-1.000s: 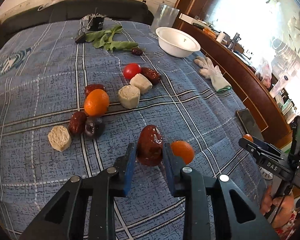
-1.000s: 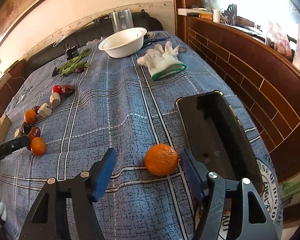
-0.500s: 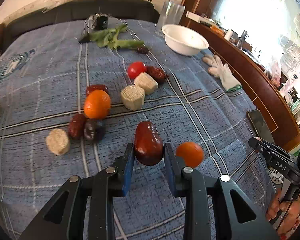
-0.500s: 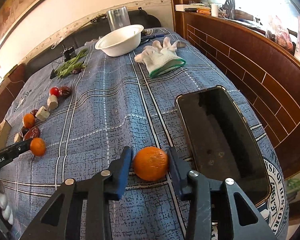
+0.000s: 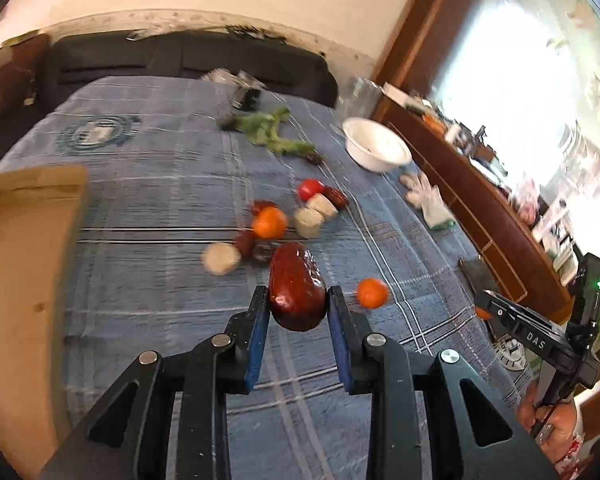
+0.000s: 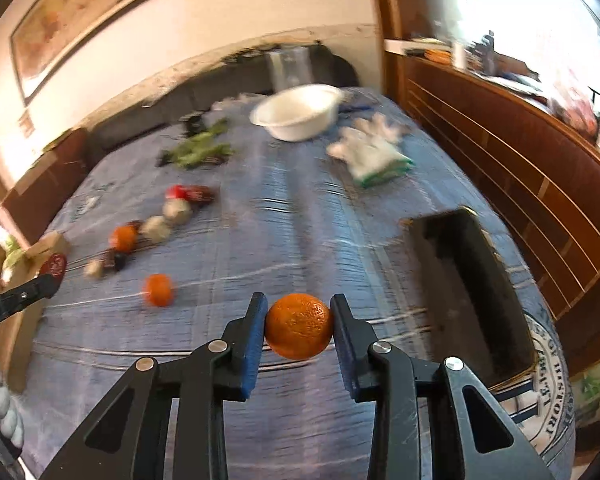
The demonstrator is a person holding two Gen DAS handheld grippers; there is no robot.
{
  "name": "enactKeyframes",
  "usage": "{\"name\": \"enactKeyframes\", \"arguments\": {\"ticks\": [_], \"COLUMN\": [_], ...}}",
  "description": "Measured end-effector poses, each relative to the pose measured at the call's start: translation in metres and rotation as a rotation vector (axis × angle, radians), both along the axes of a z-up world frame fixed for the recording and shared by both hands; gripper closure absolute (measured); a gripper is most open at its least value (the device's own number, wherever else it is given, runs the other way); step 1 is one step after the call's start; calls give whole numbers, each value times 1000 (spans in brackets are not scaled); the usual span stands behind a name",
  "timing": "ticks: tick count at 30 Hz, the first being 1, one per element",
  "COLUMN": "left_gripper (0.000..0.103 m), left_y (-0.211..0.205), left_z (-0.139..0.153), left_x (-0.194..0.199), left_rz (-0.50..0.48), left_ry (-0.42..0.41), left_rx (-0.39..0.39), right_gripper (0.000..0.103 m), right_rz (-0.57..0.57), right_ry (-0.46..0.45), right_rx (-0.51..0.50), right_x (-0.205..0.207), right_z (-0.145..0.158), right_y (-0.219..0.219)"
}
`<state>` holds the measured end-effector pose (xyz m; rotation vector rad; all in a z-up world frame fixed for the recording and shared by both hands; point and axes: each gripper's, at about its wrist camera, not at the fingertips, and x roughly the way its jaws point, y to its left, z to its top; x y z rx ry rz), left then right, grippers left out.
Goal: Organize fruits
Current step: 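Carry both fruits into the cardboard tray and open both tools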
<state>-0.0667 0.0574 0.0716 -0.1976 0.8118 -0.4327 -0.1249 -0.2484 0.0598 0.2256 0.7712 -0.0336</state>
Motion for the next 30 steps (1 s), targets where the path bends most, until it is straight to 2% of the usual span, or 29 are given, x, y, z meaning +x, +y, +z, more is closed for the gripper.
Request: {"name": "enactKeyframes", "arguments": {"ticks": [4, 9, 13, 16, 18, 22, 27, 30], "left_gripper": [75, 75, 75, 75, 75, 75, 75, 75], "left_y": [43, 100, 145, 183, 206, 237, 255, 262], "left_z": [20, 46, 59, 54, 42, 10, -28, -43], "left_x": [-13, -9, 16, 49, 68, 97, 125, 132], "left_rz": [73, 160, 230, 297, 326, 376, 412, 418], "left_ry": [-31, -62, -46, 8, 55, 139, 239, 282], "left_rx": [2, 69, 126, 131, 103, 60, 29, 7], "right_gripper": [68, 68, 67, 67, 67, 67, 67, 67], "right_rz": [140, 353, 502, 580, 614, 659, 658, 650], "right_ry": [-39, -67, -82, -68, -49, 24, 126, 163], "right_rx": [35, 104, 137, 154, 139, 53, -7, -14], "right_x": [8, 35, 65, 96, 117, 165, 212, 231], "right_z": [22, 47, 63, 65, 59, 22, -22, -38], "right_y": [51, 134, 208, 261, 294, 357, 398, 408]}}
